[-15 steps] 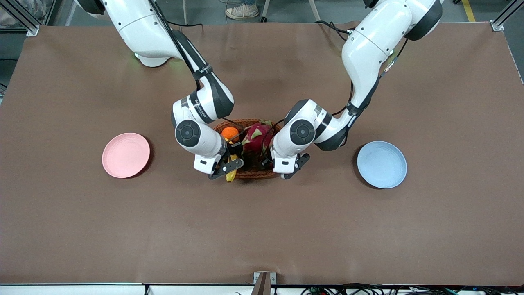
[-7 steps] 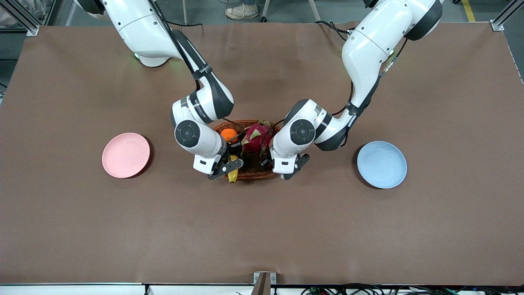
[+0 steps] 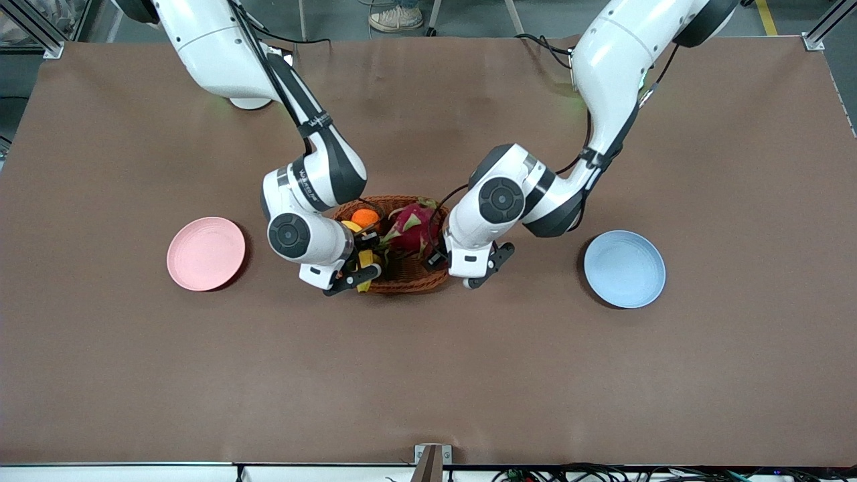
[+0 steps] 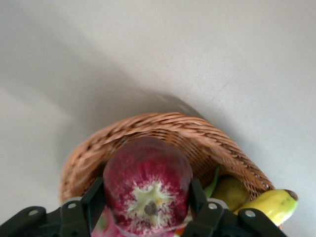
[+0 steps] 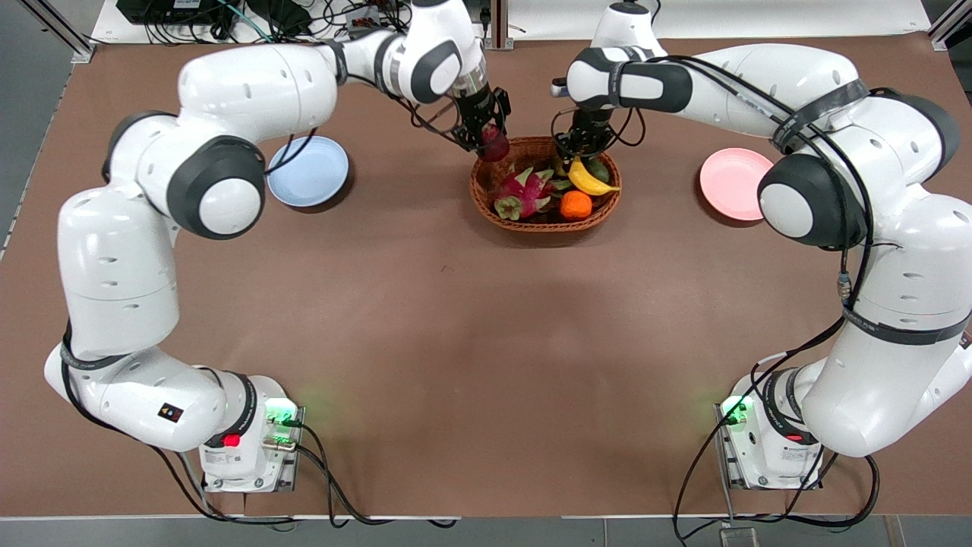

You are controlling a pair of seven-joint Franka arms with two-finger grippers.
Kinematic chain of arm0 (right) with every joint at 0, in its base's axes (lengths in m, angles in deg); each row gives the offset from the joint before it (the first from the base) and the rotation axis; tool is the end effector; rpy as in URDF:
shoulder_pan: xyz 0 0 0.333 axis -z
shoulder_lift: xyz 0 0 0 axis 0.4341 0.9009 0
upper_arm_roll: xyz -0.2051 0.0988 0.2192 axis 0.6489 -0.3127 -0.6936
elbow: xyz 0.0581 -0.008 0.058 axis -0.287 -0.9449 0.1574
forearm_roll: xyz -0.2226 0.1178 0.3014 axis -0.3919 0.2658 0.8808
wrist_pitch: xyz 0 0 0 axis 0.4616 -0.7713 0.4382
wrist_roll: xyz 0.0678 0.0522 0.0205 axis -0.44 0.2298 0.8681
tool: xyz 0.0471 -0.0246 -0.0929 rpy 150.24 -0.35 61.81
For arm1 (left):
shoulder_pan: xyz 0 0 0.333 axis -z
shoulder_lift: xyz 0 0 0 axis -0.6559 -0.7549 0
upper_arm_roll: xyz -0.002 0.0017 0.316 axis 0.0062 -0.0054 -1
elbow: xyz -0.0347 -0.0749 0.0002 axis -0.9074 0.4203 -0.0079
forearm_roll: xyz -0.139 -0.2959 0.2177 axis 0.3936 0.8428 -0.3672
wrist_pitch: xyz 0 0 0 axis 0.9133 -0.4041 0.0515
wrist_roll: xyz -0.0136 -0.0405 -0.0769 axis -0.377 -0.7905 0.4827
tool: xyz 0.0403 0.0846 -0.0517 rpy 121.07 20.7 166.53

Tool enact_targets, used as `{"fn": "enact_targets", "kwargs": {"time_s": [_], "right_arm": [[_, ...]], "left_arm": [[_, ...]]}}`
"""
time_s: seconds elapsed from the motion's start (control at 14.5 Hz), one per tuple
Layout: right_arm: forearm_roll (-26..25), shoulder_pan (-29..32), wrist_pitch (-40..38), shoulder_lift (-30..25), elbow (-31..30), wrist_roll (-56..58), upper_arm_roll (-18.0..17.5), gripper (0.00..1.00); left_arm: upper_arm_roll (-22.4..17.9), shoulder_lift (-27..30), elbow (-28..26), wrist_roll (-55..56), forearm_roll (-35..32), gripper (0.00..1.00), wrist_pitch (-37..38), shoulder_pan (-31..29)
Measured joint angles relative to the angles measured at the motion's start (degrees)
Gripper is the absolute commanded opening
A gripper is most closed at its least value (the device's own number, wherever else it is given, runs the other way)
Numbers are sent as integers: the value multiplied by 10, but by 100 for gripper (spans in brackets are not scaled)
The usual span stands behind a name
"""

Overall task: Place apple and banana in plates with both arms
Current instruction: 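Carry the apple to the blue plate while the right gripper carries the banana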

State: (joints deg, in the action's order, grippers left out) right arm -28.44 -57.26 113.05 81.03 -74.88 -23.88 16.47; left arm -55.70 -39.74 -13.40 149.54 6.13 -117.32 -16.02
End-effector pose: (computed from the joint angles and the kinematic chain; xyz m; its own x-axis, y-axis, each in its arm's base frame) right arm 0.5798 0.3313 0.2513 0.9056 0.3723 -0.2033 0.3216 -0.9151 -0.2431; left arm 0.5615 -0.4663 0.3141 0.7199 0.6544 -0.2312 0.6883 -0.7160 0.1168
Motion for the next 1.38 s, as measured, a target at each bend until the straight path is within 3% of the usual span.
{"fn": "enact_targets", "kwargs": {"time_s": [0.28, 0.55, 0.76, 0.89, 1.1, 1.38], "right_arm": [[0, 4, -11, -9, 2, 0, 0, 21], [0, 4, -19, -14, 16, -29, 1, 21], [0, 14, -70, -19, 47, -89, 16, 21], [0, 49, -103, -29, 60, -96, 35, 21], [-5, 150, -129, -42, 62, -89, 55, 21], [-101, 238, -129, -43, 50, -77, 56, 20]], "left_arm": [[-9, 50, 0, -6, -30, 25, 71, -19], [-11, 81, -1, -71, -33, 26, 149, -75], [-12, 108, -29, -116, -54, 26, 178, -124], [-11, 132, -76, -149, -94, 27, 180, -154], [-11, 157, -147, -195, -121, 29, 164, -196], [-10, 178, -221, -253, -124, 30, 88, -251]]}}
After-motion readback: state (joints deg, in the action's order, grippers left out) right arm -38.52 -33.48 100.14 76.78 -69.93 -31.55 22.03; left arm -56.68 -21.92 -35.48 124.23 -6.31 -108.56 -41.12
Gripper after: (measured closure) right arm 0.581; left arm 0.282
